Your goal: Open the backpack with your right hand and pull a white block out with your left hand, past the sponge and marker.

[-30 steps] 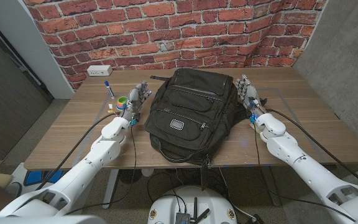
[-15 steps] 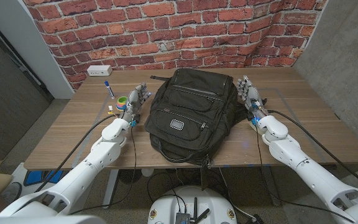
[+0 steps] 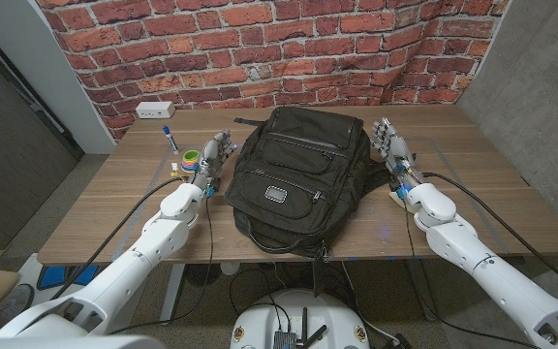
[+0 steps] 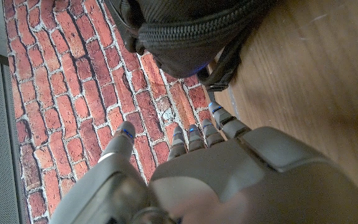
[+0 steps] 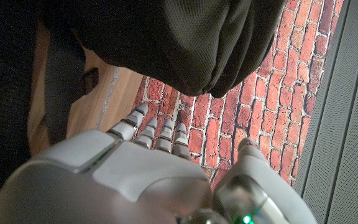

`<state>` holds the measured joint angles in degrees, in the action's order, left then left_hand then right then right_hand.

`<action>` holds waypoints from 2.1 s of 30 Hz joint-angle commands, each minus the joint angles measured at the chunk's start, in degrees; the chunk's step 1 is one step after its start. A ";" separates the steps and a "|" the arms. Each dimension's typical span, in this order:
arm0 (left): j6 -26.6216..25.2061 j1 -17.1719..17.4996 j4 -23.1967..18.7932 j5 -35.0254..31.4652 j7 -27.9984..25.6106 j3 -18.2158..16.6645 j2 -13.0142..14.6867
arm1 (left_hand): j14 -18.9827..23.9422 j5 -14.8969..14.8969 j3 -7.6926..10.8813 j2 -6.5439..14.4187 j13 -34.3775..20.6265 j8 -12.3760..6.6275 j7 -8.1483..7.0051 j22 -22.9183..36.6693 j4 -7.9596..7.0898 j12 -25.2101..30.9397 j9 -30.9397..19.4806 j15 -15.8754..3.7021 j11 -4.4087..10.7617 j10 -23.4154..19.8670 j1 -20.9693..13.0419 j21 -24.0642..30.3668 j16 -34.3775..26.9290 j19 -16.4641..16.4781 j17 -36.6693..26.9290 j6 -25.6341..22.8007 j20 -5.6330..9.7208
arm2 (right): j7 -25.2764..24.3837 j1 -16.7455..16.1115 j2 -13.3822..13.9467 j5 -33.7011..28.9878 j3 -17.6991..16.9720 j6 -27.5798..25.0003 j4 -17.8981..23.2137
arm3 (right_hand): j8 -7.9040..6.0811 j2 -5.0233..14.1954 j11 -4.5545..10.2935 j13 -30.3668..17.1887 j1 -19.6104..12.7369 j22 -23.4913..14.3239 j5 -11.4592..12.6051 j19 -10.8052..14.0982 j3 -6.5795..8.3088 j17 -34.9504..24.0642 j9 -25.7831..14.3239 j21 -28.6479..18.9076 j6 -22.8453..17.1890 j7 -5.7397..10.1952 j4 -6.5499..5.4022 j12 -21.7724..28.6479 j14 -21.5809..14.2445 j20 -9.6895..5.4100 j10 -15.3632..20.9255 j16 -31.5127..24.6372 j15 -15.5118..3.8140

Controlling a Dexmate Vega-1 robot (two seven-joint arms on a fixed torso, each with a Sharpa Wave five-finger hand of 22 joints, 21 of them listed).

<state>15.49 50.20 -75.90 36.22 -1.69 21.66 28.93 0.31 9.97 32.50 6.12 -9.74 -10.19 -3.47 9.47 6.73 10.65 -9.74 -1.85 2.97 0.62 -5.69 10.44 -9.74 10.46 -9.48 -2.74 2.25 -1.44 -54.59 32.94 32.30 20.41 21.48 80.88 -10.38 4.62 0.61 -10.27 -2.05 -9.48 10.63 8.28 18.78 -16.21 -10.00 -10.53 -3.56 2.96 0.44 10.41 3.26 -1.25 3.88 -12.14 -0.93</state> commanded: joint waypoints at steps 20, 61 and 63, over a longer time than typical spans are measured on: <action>-2.98 0.75 -3.72 -1.63 -4.49 0.37 0.41 | 0.56 0.21 0.76 1.67 -0.18 -0.22 -0.15 0.21 0.55 0.39 -0.17 -0.21 0.43 -1.15 -0.63 0.42 -0.39 0.61 -0.07 -0.31 2.64 | -7.51 -11.47 5.49 -6.16 -4.26 2.55 12.45 | -0.23 1.30 -0.04 -0.12 -1.03 -0.15 0.51 -1.16 0.29 0.28 -0.07 0.23 -0.16 -0.33 0.70 0.55 -0.27 -1.61 0.83 -0.47 -1.12; -4.33 2.63 -6.48 -1.33 -6.82 -0.48 1.11 | 1.27 0.14 1.35 1.68 -0.19 -0.22 -0.04 0.21 0.98 0.32 -0.18 -0.35 0.68 -1.49 -0.73 0.46 -0.39 0.91 -0.05 -0.65 2.75 | -19.51 -26.65 5.97 -30.08 -10.61 6.02 26.23 | -0.22 1.49 0.92 -0.06 -2.17 -0.10 0.42 -0.01 0.66 1.10 -0.05 -0.40 -0.13 0.20 1.95 0.44 -2.38 -2.16 1.04 -1.04 -1.64; -4.39 2.62 -6.55 -1.35 -6.86 -0.45 1.10 | 1.28 0.14 1.38 1.67 -0.19 -0.21 -0.03 0.21 1.01 0.33 -0.18 -0.34 0.63 -1.53 -0.73 0.46 -0.38 0.92 -0.05 -0.64 2.73 | -19.99 -27.11 5.85 -31.60 -10.96 6.17 26.54 | -0.19 1.47 0.94 -0.06 -2.24 -0.10 0.40 0.12 0.68 1.14 -0.05 -0.43 -0.05 0.30 2.04 0.43 -2.47 -2.17 1.04 -1.05 -1.62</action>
<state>11.28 52.51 -81.99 34.68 -8.15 21.37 30.07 1.35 9.97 33.53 6.12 -9.73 -10.19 -3.26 9.46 7.76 10.64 -9.72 -1.84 3.69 -0.52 -5.69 10.44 -9.97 11.00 -9.33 -2.95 2.16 -18.71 -78.95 39.51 8.28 10.77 26.27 105.39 -10.37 5.30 1.24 -10.26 -3.50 -9.46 10.62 7.80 19.46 -15.07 -9.86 -10.53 -3.56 2.95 2.03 10.86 1.39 -2.16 4.69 -12.98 -1.75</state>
